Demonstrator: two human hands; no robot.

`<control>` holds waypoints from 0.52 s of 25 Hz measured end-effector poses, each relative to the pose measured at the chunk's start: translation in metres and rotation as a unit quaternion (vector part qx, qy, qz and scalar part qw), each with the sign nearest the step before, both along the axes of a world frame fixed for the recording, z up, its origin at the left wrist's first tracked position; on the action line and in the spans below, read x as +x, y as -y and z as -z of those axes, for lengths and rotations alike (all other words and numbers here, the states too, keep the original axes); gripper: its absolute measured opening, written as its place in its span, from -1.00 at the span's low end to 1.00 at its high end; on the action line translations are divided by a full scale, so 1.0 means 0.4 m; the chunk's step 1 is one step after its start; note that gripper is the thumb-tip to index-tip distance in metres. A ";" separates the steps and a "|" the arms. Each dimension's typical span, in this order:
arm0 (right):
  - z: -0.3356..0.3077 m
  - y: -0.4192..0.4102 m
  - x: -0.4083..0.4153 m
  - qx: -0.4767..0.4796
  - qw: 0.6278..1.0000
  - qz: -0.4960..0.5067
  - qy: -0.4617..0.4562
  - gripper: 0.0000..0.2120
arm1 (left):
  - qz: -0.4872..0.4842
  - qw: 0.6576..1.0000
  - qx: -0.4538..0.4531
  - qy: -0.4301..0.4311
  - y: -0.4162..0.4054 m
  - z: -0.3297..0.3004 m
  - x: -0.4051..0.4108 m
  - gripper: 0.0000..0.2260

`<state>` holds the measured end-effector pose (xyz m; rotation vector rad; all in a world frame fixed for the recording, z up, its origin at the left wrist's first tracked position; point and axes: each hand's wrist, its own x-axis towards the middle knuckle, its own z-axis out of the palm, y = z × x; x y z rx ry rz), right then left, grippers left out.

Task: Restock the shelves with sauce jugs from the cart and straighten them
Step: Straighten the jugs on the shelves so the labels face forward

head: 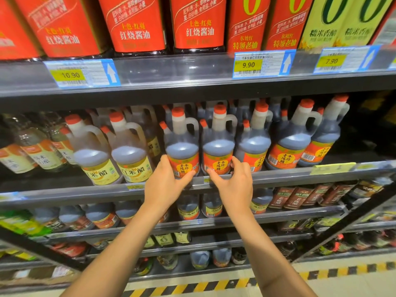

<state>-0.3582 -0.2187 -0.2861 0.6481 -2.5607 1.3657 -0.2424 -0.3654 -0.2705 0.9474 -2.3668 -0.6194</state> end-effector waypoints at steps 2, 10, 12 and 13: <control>0.002 0.000 0.001 -0.013 1.000 0.000 -0.001 -0.26 | -0.001 1.000 -0.004 0.002 0.001 0.002 -0.001 -0.44; 0.003 -0.004 -0.004 -0.028 1.000 -0.006 -0.004 -0.32 | -0.006 1.000 -0.021 0.005 0.008 0.007 -0.002 -0.45; 0.003 -0.001 -0.002 -0.040 0.999 -0.003 0.007 -0.36 | -0.010 1.000 -0.022 0.004 0.006 0.008 -0.002 -0.45; 0.003 0.003 0.000 -0.045 0.999 -0.001 0.012 -0.37 | -0.010 1.000 -0.021 0.004 0.005 0.008 -0.002 -0.45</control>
